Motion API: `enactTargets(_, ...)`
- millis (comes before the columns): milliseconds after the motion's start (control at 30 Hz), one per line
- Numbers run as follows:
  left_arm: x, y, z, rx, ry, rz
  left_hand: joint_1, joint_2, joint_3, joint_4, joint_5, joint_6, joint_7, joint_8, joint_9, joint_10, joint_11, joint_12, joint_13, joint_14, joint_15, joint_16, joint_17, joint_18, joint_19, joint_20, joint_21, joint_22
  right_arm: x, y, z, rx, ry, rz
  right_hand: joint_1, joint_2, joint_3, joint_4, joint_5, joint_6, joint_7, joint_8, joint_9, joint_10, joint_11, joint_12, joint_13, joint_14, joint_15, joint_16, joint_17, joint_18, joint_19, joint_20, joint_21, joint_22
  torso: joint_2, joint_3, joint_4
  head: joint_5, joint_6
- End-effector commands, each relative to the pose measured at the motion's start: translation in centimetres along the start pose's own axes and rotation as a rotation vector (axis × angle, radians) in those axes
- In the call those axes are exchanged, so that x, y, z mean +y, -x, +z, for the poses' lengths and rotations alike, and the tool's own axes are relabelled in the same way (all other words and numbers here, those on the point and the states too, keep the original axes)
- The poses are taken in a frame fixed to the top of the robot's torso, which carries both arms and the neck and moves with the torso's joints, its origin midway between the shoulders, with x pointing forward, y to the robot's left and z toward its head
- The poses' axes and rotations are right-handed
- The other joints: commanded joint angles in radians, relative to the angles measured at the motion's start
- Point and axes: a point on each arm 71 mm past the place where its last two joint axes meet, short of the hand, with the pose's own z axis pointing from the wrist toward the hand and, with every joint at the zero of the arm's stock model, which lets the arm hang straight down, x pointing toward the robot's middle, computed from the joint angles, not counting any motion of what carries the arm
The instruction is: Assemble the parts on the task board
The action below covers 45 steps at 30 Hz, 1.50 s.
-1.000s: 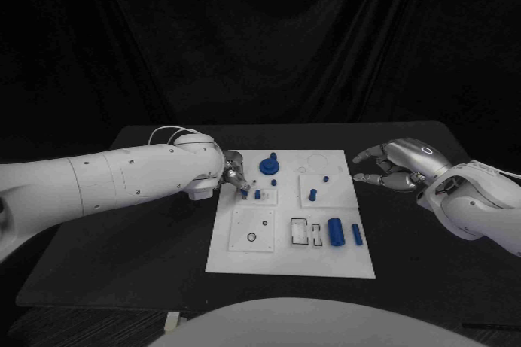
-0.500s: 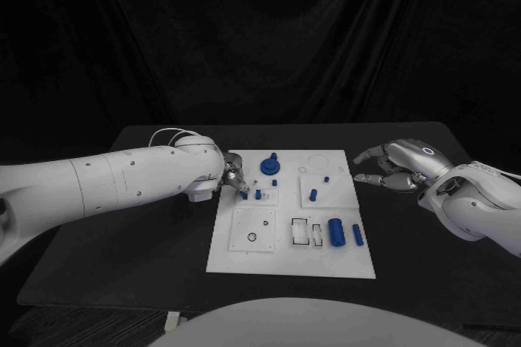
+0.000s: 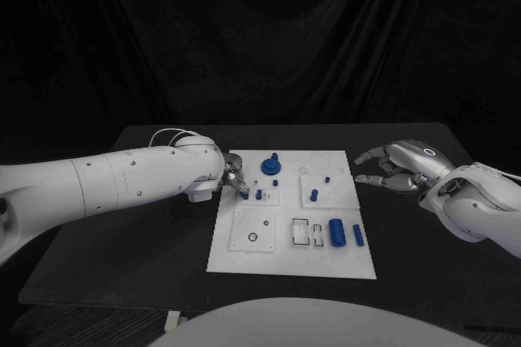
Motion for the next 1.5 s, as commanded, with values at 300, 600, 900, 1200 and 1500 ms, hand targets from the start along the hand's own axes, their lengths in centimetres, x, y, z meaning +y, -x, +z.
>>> enactTargets(300,-0.17,-0.35,0.06,0.03,0.0,0.014,-0.002,0.011,0.09,-0.085,0.002,0.002,-0.006,-0.005,-0.002,0.084,0.0,-0.006,0.246,0.101,0.001,0.002,0.262,-0.006,-0.001,-0.002,-0.005,-0.001,-0.15,-0.15,-0.06,0.005,-0.02,0.001,0.004,0.005,-0.001,-0.009,0.004,0.009,0.003,-0.004,-0.003,0.046,0.008,-0.006,0.156,0.035,0.004,-0.005,-0.002,0.013,-0.005,0.005,-0.004,0.163,0.001,0.0013,0.0013,0.0,0.0)
enactTargets(600,-0.17,-0.53,0.19,0.041,0.006,0.019,-0.008,0.015,0.088,-0.088,-0.004,0.002,-0.005,-0.01,-0.007,0.08,0.002,-0.01,0.243,0.099,0.003,0.0,0.258,-0.006,-0.004,-0.001,-0.009,-0.004,-0.15,-0.17,-0.07,0.008,-0.021,0.001,0.005,0.006,-0.001,-0.01,0.004,0.01,0.003,-0.004,-0.003,0.046,0.008,-0.006,0.155,0.035,0.005,-0.006,-0.002,0.013,-0.005,0.005,-0.004,0.163,0.002,0.0004,-0.001,0.003,0.0)
enactTargets(900,-0.32,-0.75,0.34,0.048,0.0,0.021,-0.047,0.048,0.002,-0.06,-0.134,0.011,-0.009,-0.032,-0.031,0.073,0.001,-0.017,0.238,0.095,0.004,-0.004,0.25,-0.005,-0.008,0.003,-0.023,-0.004,-0.13,-0.2,-0.05,0.011,-0.022,0.002,0.005,0.006,-0.001,-0.01,0.004,0.01,0.003,-0.004,-0.003,0.045,0.008,-0.007,0.155,0.035,0.005,-0.005,-0.002,0.013,-0.005,0.005,-0.004,0.163,0.002,0.001,-0.0021,0.002,0.0)
enactTargets(1200,-0.19,-0.71,0.4,0.042,0.004,0.016,-0.107,0.08,-0.169,0.044,-0.261,0.036,-0.008,-0.051,-0.059,0.07,0.003,-0.018,0.237,0.095,0.006,-0.005,0.25,-0.004,-0.005,0.003,-0.032,0.002,-0.11,-0.22,-0.05,0.013,-0.023,0.003,0.006,0.006,-0.001,-0.01,0.004,0.011,0.003,-0.004,-0.003,0.045,0.008,-0.007,0.155,0.035,0.005,-0.006,-0.002,0.013,-0.005,0.005,-0.005,0.163,0.001,0.001,-0.0023,0.001,0.0)
enactTargets(1500,0.01,-0.68,0.43,0.041,0.011,0.015,-0.16,0.107,-0.321,0.162,-0.334,0.064,-0.021,0.016,0.014,0.075,-0.007,-0.014,0.24,0.097,-0.001,-0.003,0.253,-0.005,0.001,-0.002,-0.036,0.013,-0.09,-0.24,-0.04,0.014,-0.024,0.003,0.007,0.007,0.0,-0.012,0.006,0.012,0.003,-0.004,-0.004,0.045,0.008,-0.007,0.154,0.035,0.005,-0.006,-0.003,0.013,-0.005,0.005,-0.005,0.163,0.001,0.0013,-0.0012,0.001,0.0)
